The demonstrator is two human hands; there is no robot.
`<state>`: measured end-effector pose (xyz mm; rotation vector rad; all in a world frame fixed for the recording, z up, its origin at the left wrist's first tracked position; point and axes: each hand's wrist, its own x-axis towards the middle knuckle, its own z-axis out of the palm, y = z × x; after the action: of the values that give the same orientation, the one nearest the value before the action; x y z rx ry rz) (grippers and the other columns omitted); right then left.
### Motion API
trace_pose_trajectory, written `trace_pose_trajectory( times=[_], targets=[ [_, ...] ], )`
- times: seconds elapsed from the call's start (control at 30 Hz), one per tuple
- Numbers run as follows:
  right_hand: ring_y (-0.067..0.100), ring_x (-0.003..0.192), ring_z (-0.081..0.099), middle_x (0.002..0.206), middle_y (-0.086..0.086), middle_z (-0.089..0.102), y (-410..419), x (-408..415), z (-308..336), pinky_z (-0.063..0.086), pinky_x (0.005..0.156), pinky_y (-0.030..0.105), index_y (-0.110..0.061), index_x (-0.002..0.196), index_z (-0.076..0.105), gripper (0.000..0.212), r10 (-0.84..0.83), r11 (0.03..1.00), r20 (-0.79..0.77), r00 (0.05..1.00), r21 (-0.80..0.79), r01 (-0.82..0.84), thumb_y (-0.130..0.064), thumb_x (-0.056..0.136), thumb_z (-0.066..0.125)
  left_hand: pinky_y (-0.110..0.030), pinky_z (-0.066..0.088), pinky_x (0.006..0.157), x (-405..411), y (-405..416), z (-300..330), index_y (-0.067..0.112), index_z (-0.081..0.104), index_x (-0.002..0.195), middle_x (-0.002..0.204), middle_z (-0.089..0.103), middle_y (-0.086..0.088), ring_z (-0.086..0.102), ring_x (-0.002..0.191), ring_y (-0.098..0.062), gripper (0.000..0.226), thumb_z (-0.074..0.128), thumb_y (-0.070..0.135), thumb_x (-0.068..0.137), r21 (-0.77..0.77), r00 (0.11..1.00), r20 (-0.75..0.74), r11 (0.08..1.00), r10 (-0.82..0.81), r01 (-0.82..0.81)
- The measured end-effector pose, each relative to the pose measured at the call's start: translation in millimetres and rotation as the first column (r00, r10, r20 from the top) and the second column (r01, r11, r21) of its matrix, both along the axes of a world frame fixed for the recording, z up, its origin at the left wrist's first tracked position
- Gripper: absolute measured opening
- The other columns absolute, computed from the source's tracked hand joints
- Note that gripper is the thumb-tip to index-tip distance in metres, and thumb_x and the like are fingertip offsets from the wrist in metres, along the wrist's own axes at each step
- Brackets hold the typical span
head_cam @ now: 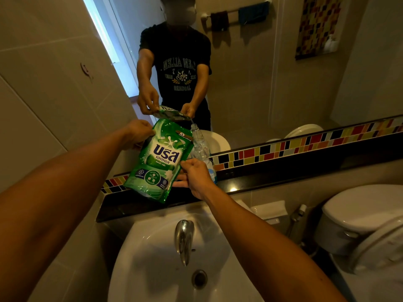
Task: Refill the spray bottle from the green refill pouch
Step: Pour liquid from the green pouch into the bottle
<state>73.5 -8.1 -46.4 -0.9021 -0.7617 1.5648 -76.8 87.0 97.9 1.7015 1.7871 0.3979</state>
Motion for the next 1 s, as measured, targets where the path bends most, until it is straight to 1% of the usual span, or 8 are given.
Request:
trace_pose_trajectory(
  times=[0.17,0.33,0.43,0.53,0.67,0.8,1.0],
  targets=[
    [0.024,0.071,0.077,0.098,0.02,0.073,0.1,0.8,0.2,0.062,0.053,0.033,-0.01,0.1,0.054,0.012,0.003,1.0,0.004,1.0,-0.004,-0.003,-0.015,0.108,0.047,-0.032,0.046,0.062,-1.1,1.0,0.3,0.015,0.054,0.095,0.088,0.06,-0.011,0.057,0.076,-0.022,0.014,0.046,0.021,0.104,-0.003,1.0,-0.007,1.0,-0.005,0.005],
    [0.023,0.07,0.076,0.096,0.019,0.073,0.6,0.4,0.1,0.062,0.053,0.033,-0.01,0.101,0.053,0.011,0.003,1.0,0.01,1.0,-0.008,-0.003,-0.014,0.108,0.047,-0.033,0.046,0.063,-1.5,1.2,-0.5,0.013,0.054,0.1,0.087,0.058,-0.011,0.056,0.076,-0.022,0.012,0.046,0.021,0.104,-0.004,1.0,-0.01,1.0,-0.012,0.012],
    [0.022,0.067,0.076,0.093,0.018,0.073,1.8,0.1,0.1,0.061,0.051,0.032,-0.009,0.102,0.053,0.01,0.0,1.0,0.007,1.0,-0.014,0.0,-0.014,0.108,0.047,-0.033,0.047,0.065,-1.4,1.9,-0.2,0.014,0.054,0.097,0.087,0.058,-0.011,0.055,0.077,-0.022,0.013,0.046,0.021,0.104,-0.003,1.0,-0.013,1.0,-0.014,0.014],
    [0.022,0.066,0.076,0.098,0.021,0.072,2.8,-0.7,-0.6,0.062,0.052,0.033,-0.008,0.103,0.052,0.009,0.0,1.0,0.001,1.0,-0.006,0.0,-0.014,0.108,0.047,-0.034,0.047,0.068,-1.6,2.9,0.5,0.015,0.054,0.093,0.085,0.057,-0.011,0.054,0.077,-0.023,0.015,0.046,0.021,0.104,0.002,1.0,-0.017,1.0,-0.012,0.012],
    [0.026,0.073,0.076,0.107,0.027,0.072,4.7,-0.5,-2.6,0.064,0.056,0.035,-0.006,0.109,0.053,0.009,0.006,1.0,-0.001,1.0,0.0,-0.006,-0.014,0.108,0.048,-0.033,0.047,0.067,-0.5,3.0,0.5,0.017,0.053,0.09,0.084,0.056,-0.01,0.054,0.075,-0.022,0.017,0.046,0.022,0.104,0.004,1.0,-0.019,1.0,-0.01,0.01],
    [0.021,0.068,0.075,0.098,0.021,0.072,5.4,2.3,-2.9,0.062,0.052,0.031,-0.009,0.103,0.053,0.01,0.008,1.0,-0.002,1.0,0.003,-0.008,-0.015,0.109,0.047,-0.032,0.046,0.064,2.1,1.7,1.3,0.016,0.053,0.091,0.083,0.056,-0.01,0.055,0.074,-0.021,0.015,0.047,0.02,0.104,0.004,1.0,-0.016,1.0,-0.015,0.015],
    [0.021,0.066,0.075,0.094,0.018,0.072,6.7,2.9,-4.8,0.062,0.051,0.031,-0.01,0.1,0.053,0.012,0.006,1.0,0.002,1.0,0.005,-0.006,-0.014,0.109,0.046,-0.033,0.048,0.066,1.7,3.2,1.7,0.015,0.052,0.091,0.087,0.057,-0.011,0.055,0.077,-0.023,0.016,0.046,0.021,0.104,-0.001,1.0,-0.021,1.0,-0.019,0.019]
  ],
)
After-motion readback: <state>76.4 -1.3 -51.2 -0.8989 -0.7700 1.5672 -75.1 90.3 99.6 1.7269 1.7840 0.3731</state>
